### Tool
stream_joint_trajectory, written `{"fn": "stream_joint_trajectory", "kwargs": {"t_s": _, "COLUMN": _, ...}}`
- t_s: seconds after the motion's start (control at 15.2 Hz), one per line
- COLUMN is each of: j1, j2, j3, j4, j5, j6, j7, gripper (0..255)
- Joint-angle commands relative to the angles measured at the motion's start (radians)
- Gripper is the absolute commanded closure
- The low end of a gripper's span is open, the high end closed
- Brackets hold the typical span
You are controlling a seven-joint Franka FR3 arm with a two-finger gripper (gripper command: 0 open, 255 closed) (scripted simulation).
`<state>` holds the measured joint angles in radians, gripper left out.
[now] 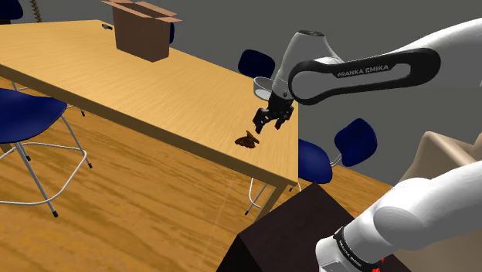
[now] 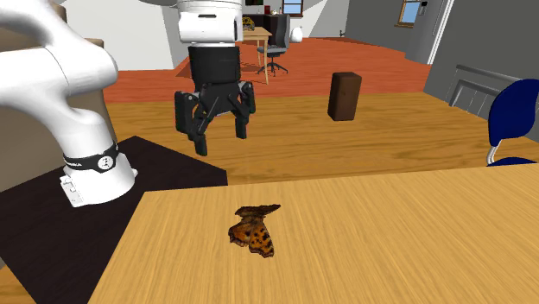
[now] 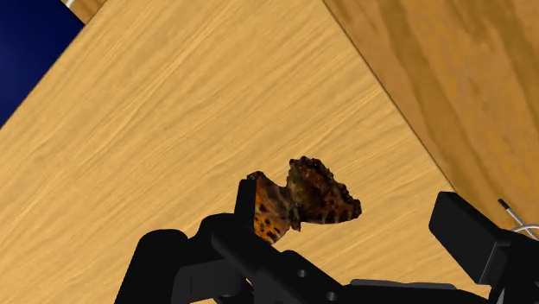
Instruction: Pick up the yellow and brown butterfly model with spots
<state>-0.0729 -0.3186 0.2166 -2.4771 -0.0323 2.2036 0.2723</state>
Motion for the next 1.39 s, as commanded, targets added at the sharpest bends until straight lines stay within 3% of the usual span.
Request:
{"fn": "stream_joint_trajectory", "kwargs": {"t_s": 0.0, "j1": -0.016, "j2": 0.082, "j3": 0.021, "j4": 0.011, "j5": -0.04, "j6": 0.061, "j7": 0.054, "gripper": 0}}
{"fn": "stream_joint_trajectory", "kwargs": {"t_s": 0.33, "j1": -0.048, "j2": 0.277, "j3": 0.047, "j4": 0.07, "j5": -0.171, "j6": 0.16, "j7": 0.197, "gripper": 0}}
{"fn": "stream_joint_trajectory", "kwargs": {"t_s": 0.92, "j1": -0.05, "j2": 0.359, "j3": 0.042, "j4": 0.045, "j5": -0.23, "j6": 0.259, "j7": 0.25, "gripper": 0}}
{"fn": "stream_joint_trajectory", "kwargs": {"t_s": 0.99, "j1": -0.049, "j2": 0.36, "j3": 0.043, "j4": 0.047, "j5": -0.23, "j6": 0.257, "j7": 0.251, "gripper": 255}}
{"fn": "stream_joint_trajectory", "kwargs": {"t_s": 1.32, "j1": -0.049, "j2": 0.36, "j3": 0.043, "j4": 0.047, "j5": -0.23, "j6": 0.258, "j7": 0.25, "gripper": 255}}
